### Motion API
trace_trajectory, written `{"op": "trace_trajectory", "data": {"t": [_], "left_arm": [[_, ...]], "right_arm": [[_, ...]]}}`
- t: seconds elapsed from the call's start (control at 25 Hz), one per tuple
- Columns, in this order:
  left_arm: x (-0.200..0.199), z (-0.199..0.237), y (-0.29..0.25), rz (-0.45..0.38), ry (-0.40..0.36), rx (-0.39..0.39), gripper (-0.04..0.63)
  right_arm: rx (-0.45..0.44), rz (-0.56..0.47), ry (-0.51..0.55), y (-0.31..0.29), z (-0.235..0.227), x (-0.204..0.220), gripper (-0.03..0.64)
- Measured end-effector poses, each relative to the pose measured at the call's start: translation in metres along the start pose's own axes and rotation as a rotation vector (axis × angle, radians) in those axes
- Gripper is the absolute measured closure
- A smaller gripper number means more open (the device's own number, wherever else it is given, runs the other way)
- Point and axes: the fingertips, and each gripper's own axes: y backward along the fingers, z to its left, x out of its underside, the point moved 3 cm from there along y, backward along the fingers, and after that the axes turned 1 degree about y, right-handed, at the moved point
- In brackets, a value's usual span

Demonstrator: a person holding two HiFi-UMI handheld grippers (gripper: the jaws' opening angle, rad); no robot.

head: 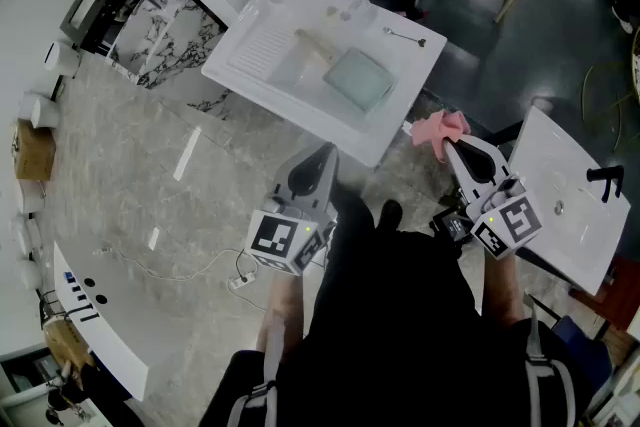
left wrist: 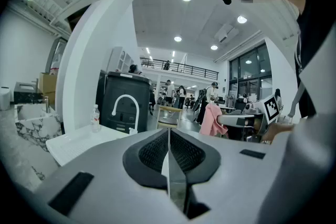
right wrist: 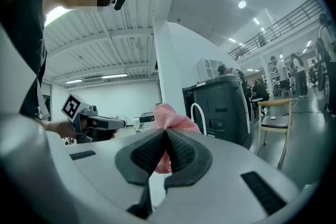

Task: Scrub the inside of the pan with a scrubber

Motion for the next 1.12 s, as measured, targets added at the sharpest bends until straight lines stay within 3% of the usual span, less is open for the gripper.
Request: {"op": "trace_trajectory", "data": {"t": [0.36, 0.6, 0.88, 1.12], "left_arm": [[0.006, 0.01, 0.0, 0.017, 0.024, -0.036, 0.555], [0.006, 0.013, -0.003, 0.023, 0.016, -0.035, 0.555], [0.01, 0.036, -0.018, 0.032, 0.032, -0.014, 0.555], [0.008, 0.084, -0.037, 0.061, 0.021, 0.025, 0.555]], "right_arm": [[0.005, -0.012, -0.019, -0.006, -0.003, 0.001, 0.592], [-0.041, 0.008, -0.004, -0.015, 0.005, 0.006, 0.592], [0.007, 0.043, -0.035, -0.031, -0.003, 0.015, 0.592], [0.089, 0.071, -0.066, -0.064, -0.011, 0.024, 0.592]]}}
